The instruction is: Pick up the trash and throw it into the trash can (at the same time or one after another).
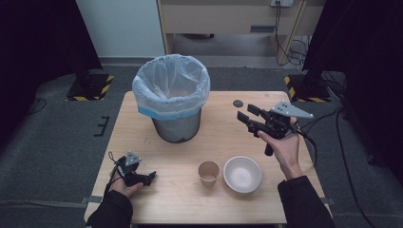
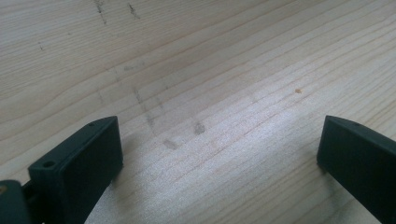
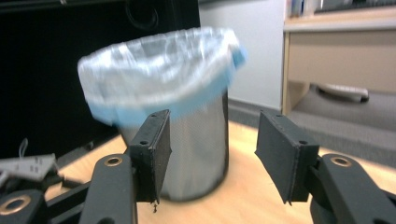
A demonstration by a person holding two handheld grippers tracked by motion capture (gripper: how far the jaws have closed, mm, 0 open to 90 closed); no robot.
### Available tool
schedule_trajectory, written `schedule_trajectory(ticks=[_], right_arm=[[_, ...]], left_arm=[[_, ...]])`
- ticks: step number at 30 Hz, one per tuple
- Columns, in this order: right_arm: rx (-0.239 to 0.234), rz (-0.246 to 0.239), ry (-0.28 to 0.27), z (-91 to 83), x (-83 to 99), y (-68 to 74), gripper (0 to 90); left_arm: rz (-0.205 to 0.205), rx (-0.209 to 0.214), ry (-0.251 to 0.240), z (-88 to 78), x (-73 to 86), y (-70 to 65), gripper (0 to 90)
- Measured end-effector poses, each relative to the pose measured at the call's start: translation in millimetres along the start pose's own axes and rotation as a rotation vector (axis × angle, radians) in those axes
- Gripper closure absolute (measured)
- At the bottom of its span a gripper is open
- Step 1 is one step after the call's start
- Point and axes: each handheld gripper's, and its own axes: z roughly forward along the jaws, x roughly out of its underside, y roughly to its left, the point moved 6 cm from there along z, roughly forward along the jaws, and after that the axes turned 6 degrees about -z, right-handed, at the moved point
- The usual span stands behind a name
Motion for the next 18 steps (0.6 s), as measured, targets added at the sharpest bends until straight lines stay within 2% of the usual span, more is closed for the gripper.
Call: schedule_trajectory(ticks=[1, 2, 3, 9, 10, 12, 18], right_arm=[[0.001, 0.002, 0.009, -2.0, 6.3, -1.1, 44.8], [0.005, 0.005, 0.045, -7.1, 25.7, -3.7, 44.8], [0.005, 0.005, 0.045, -7.1, 25.7, -3.7, 44.8], [0.009, 0.009, 0.130, -15.3, 73.9, -6.6, 43.7], [0.005, 0.006, 0.158, -15.9, 80.7, -7.3, 43.4], [0.013, -0.007, 0.186, -17.6, 90.8, -9.6, 42.8], [-0.004, 0.000, 0.270, -22.5, 124.4, -12.6, 41.6]], left_arm=[[0.000, 0.000, 0.000, 0.0, 0.0, 0.0, 0.0], [0.000, 0.000, 0.000, 0.0, 0.0, 0.0, 0.0], [0.000, 0.000, 0.000, 0.0, 0.0, 0.0, 0.0], [0.000, 0.000, 0.000, 0.0, 0.0, 0.0, 0.0], [0.000, 0.000, 0.000, 0.0, 0.0, 0.0, 0.0], [0.000, 0.000, 0.000, 0.0, 0.0, 0.0, 0.0], [0.000, 0.000, 0.000, 0.0, 0.0, -0.1, 0.0]])
